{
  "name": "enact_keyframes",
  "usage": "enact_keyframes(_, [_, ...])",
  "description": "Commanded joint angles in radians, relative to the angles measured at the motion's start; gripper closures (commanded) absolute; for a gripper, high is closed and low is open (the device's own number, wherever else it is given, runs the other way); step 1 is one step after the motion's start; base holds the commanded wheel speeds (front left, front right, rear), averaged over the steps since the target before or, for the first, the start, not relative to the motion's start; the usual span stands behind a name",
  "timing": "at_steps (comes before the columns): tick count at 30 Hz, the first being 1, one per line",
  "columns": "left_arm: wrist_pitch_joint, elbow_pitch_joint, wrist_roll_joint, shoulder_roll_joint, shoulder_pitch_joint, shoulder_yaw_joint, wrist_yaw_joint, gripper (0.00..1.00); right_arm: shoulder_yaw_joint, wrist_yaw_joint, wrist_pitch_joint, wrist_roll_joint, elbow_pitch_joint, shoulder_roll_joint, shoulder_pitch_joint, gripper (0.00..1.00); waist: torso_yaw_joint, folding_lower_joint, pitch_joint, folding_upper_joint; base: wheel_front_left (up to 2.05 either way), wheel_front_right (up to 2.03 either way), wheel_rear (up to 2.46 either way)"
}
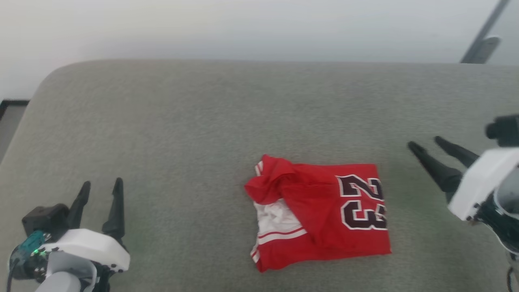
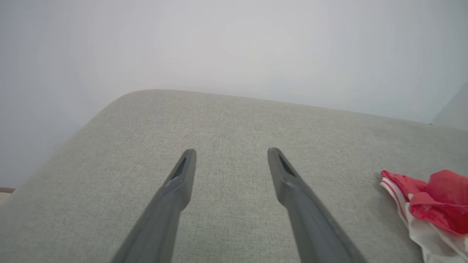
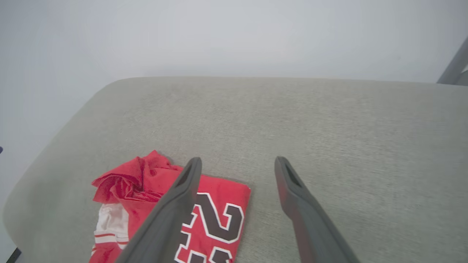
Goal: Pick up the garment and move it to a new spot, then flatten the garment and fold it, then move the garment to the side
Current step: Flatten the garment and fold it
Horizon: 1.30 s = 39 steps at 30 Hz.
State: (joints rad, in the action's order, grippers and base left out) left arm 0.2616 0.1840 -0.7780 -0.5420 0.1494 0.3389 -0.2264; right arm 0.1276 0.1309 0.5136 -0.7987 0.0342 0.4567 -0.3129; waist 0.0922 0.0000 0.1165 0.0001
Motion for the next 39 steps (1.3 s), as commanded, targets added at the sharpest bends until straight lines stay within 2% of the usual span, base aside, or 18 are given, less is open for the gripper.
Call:
enact_keyframes(1, [0.004, -0.003, 0.02, -0.007, -0.019, -0.012, 0.002, 0.0, -0.004, -0.001, -0.057, 0.016, 0.008, 0.011, 0.024, 0.0, -0.037, 0.0, -0.022, -0.0001, 0.0, 0.0, 0.0])
enact_keyframes(6, [0.004, -0.011, 0.034, -0.008, -0.057, -0.049, 0.004, 0.0, -0.001, -0.001, -0.26, 0.07, 0.054, 0.045, 0.067, 0.0, -0.084, 0.0, -0.048, -0.0001, 0.0, 0.0, 0.0])
enact_keyframes(11, [0.004, -0.012, 0.06, -0.004, -0.092, -0.085, 0.019, 0.0, 0.045, -0.001, -0.447, 0.12, 0.129, 0.098, 0.095, 0.0, -0.112, 0.0, -0.073, -0.0001, 0.0, 0.0, 0.0])
enact_keyframes(18, [0.004, 0.011, 0.094, 0.003, -0.134, -0.11, 0.049, 0.0, 0.094, -0.001, -0.625, 0.148, 0.241, 0.117, 0.121, 0.0, -0.123, 0.0, -0.113, -0.0001, 0.0, 0.0, 0.0])
enact_keyframes(26, [0.004, 0.043, 0.105, 0.023, -0.175, -0.166, 0.087, 0.0, 0.09, -0.001, -0.722, 0.156, 0.312, 0.098, 0.15, 0.0, -0.123, 0.0, -0.14, -0.0001, 0.0, 0.0, 0.0])
enact_keyframes(39, [0.004, 0.056, 0.149, 0.045, -0.188, -0.209, 0.118, 0.0, 0.082, -0.001, -0.763, 0.154, 0.347, 0.093, 0.157, 0.0, -0.122, 0.0, -0.146, -0.0001, 0.0, 0.0, 0.0])
